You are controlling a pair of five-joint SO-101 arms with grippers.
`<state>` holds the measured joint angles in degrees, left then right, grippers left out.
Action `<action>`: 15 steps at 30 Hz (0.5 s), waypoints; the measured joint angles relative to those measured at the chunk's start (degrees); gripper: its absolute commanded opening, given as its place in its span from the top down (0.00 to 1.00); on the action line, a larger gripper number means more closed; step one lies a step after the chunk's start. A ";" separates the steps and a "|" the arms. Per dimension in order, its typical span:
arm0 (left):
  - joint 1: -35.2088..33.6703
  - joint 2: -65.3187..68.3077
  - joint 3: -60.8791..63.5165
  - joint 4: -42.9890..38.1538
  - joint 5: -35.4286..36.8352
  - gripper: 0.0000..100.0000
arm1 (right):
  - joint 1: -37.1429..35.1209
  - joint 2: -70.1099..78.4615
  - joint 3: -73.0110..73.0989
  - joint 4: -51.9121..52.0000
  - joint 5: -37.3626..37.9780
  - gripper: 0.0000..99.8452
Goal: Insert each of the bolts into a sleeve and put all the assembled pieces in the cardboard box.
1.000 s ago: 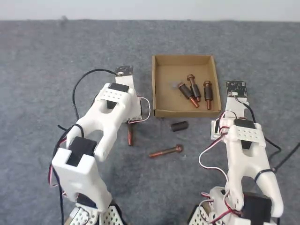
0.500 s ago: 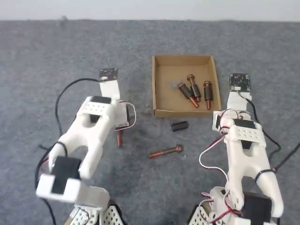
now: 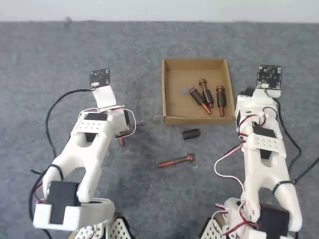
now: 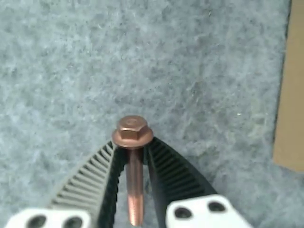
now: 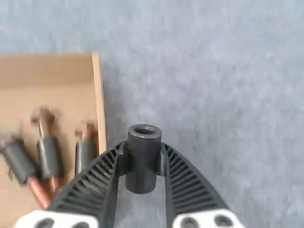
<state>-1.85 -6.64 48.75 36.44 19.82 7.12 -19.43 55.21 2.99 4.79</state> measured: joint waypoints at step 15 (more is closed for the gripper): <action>0.00 0.00 0.00 -0.09 0.00 0.99 | -10.99 25.14 0.00 -49.85 0.00 0.99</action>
<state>-1.85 -6.64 48.75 36.35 19.82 -3.87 5.71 55.21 -46.86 4.79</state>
